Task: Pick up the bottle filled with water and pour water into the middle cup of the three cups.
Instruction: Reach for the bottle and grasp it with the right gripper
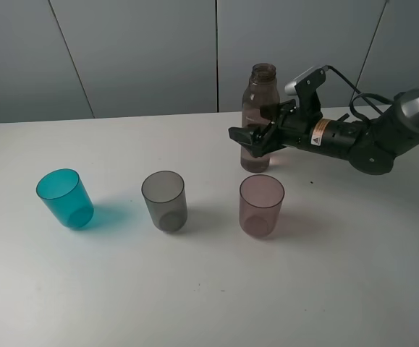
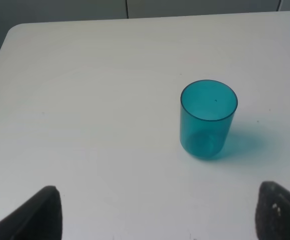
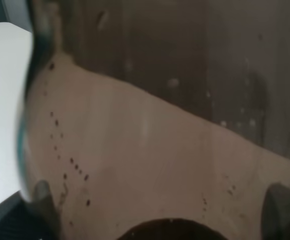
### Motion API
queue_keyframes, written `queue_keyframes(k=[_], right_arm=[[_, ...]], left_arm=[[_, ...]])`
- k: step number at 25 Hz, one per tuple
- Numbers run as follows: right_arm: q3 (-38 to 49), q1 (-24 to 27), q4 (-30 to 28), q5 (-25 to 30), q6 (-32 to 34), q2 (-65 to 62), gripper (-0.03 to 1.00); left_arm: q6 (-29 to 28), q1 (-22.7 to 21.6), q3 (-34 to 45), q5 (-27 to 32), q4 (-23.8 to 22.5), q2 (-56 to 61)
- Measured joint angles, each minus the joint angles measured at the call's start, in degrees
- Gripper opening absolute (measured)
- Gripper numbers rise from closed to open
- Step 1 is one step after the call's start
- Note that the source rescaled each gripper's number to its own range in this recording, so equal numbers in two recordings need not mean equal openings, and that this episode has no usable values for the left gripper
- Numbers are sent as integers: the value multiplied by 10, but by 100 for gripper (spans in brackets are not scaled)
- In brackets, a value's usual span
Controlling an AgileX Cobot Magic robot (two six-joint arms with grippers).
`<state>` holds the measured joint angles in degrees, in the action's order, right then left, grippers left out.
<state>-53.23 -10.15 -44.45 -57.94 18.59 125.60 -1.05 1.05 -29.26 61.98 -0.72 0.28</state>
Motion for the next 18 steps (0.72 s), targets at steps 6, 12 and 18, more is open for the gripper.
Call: queue_keyframes(k=[6, 12, 18], right_arm=[[-4, 0, 0, -25, -5, 11, 100], [-9, 0, 6, -28, -7, 39, 100], [-11, 0, 19, -44, -13, 43, 100]], left_arm=[[0, 0, 0, 0, 0, 0], [0, 0, 0, 0, 0, 0], [0, 0, 0, 0, 0, 0]])
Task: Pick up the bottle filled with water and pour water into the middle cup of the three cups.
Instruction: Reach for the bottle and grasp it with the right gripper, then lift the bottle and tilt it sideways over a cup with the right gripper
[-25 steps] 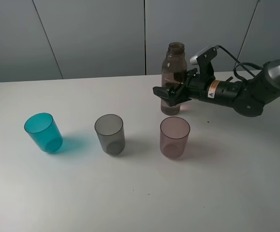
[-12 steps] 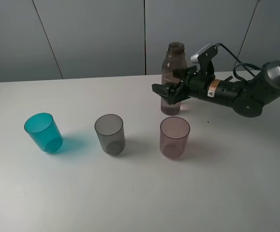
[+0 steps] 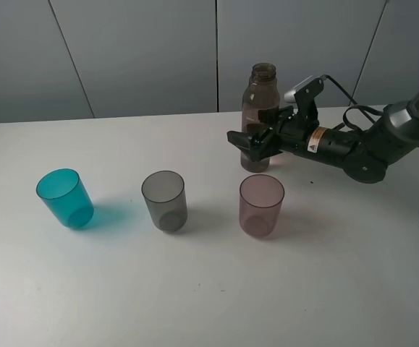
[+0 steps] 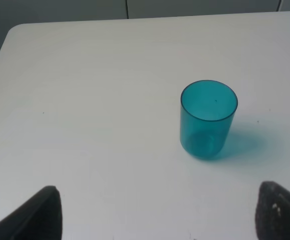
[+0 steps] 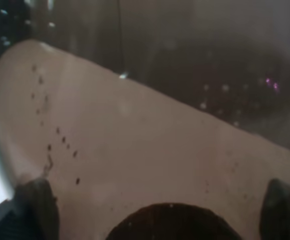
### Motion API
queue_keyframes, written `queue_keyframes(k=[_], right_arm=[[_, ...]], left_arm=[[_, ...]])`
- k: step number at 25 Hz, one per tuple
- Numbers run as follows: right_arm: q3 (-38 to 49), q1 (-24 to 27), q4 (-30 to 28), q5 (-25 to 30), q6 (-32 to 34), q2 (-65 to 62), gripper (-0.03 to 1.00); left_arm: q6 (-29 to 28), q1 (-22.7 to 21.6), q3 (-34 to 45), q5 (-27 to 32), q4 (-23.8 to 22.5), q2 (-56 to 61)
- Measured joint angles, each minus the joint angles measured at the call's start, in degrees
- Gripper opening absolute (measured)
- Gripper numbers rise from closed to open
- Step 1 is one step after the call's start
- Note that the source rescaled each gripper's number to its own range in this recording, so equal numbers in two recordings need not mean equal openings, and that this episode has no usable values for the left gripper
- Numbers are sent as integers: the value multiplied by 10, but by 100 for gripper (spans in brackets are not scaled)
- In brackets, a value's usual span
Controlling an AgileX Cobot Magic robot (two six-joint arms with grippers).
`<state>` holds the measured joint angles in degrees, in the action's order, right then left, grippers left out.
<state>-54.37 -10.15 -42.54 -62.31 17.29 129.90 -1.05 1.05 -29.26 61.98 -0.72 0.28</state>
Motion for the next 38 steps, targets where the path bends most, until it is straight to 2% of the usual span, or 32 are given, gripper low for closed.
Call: queue_keyframes(k=[13, 14, 15, 16, 17, 18, 31, 34, 38], right_arm=[[-12, 0, 0, -12, -2, 6, 100], [-12, 0, 0, -12, -2, 6, 92], [-12, 0, 0, -12, -2, 6, 77], [-12, 0, 0, -12, -2, 6, 48], [-12, 0, 1, -12, -5, 6, 10], [-13, 0, 1, -12, -5, 6, 1], [-13, 0, -3, -16, -7, 5, 1], [-13, -5, 0, 7, -21, -16, 1], [-12, -36, 42, 42, -72, -62, 1]], left_arm=[[0, 0, 0, 0, 0, 0], [0, 0, 0, 0, 0, 0], [0, 0, 0, 0, 0, 0], [0, 0, 0, 0, 0, 0], [0, 0, 0, 0, 0, 0], [0, 0, 0, 0, 0, 0], [0, 0, 0, 0, 0, 0], [0, 0, 0, 0, 0, 0], [0, 0, 0, 0, 0, 0]])
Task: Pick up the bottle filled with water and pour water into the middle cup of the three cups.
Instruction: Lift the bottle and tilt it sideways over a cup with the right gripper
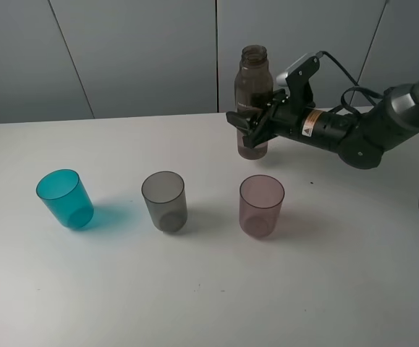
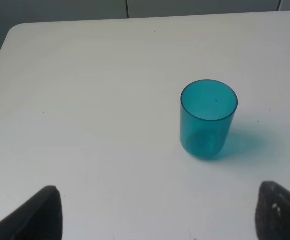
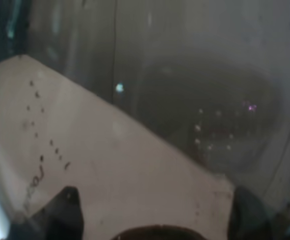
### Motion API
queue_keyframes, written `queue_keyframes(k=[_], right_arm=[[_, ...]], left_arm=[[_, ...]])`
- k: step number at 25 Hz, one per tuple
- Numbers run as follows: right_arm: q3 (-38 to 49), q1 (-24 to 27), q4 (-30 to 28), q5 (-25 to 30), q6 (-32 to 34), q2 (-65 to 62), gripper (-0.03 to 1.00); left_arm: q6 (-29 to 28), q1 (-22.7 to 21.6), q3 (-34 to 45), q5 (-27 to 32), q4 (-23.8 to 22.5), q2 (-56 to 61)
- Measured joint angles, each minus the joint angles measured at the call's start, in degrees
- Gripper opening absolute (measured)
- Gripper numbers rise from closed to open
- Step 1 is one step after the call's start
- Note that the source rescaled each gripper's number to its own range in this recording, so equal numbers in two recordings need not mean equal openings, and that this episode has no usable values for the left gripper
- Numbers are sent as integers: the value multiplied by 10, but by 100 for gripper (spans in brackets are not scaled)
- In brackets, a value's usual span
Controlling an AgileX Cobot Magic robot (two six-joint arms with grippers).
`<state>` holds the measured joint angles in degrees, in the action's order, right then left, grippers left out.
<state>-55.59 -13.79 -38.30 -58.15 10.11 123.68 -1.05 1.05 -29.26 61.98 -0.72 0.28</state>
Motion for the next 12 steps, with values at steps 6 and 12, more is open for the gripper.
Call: queue_keyframes(k=[6, 12], right_arm=[[-2, -51, 20, 8, -95, -21, 0], [-2, -100, 72, 42, -265, -21, 0]], left_arm=[[0, 0, 0, 0, 0, 0], [0, 0, 0, 0, 0, 0]])
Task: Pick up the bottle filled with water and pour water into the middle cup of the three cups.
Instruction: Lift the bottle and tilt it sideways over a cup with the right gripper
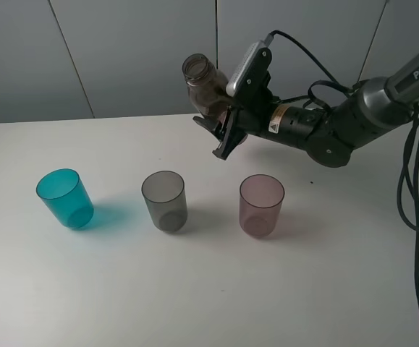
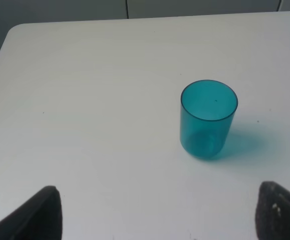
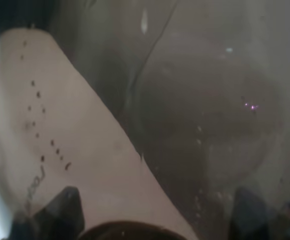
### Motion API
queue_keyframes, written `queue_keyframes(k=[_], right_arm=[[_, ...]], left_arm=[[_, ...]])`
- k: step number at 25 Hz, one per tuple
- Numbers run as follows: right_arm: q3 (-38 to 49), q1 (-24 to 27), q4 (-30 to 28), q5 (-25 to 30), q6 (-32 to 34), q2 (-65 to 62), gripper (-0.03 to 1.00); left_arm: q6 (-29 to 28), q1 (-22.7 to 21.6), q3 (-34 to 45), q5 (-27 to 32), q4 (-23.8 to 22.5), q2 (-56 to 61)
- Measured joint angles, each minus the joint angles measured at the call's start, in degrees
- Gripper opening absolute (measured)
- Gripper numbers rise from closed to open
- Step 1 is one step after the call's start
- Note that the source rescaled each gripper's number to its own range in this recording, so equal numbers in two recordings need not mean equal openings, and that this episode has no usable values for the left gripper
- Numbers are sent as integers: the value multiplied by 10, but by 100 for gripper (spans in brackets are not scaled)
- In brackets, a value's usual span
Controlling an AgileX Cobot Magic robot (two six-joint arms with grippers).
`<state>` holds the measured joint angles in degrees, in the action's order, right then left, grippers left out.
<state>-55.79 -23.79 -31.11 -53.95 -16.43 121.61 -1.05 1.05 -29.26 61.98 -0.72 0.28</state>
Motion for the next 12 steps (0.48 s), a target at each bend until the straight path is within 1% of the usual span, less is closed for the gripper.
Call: queue_keyframes(k=[2, 5, 8, 12], right_arm=[[0, -11, 20, 13, -53, 0, 0], [0, -16, 36, 34, -134, 0, 0], [0, -16, 41, 49, -191, 0, 0], [0, -17, 47, 55, -261, 0, 0]], left_arm=[[0, 0, 0, 0, 0, 0], [0, 0, 0, 0, 0, 0], [0, 0, 0, 0, 0, 0], [0, 0, 0, 0, 0, 0]])
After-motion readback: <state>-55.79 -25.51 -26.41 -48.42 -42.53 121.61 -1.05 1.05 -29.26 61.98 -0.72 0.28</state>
